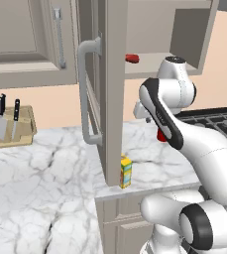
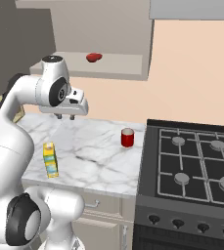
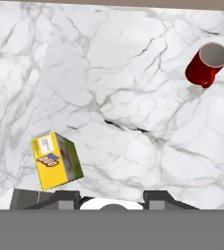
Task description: Pick the cereal and cereal from the counter and place them in the cabinets closest to them.
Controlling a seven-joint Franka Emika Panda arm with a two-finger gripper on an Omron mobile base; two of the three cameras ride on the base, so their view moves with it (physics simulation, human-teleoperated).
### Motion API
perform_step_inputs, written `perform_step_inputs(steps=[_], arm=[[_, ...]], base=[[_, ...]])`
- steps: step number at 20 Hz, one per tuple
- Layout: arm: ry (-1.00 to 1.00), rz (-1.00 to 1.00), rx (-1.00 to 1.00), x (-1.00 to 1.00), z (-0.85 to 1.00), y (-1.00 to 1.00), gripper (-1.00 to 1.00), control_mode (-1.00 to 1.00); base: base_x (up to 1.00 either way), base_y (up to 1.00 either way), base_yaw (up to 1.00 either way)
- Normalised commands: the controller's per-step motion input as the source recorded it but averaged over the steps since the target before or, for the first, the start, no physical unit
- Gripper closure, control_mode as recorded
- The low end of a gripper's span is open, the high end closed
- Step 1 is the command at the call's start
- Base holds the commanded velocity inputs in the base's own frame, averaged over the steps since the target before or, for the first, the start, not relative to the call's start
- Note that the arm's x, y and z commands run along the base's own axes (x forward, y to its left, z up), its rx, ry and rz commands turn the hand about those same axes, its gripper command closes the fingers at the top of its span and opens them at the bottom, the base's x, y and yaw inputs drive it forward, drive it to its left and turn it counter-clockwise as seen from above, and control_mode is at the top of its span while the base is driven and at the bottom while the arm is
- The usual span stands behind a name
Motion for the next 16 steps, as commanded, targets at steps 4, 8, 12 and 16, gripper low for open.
perform_step_inputs(steps=[4, 8, 12, 16], arm=[[0.00, 0.00, 0.00, 0.00, 0.00, 0.00, -1.00, -1.00], [0.00, 0.00, 0.00, -0.02, -0.01, 0.00, -1.00, -1.00], [0.00, 0.01, 0.00, -0.17, -0.12, 0.00, -1.00, -1.00], [-0.01, 0.04, 0.00, -0.27, -0.20, 0.00, -1.00, -1.00]], base=[[0.00, 0.00, 0.00], [0.00, 0.00, 0.00], [0.00, 0.00, 0.00], [0.00, 0.00, 0.00]])
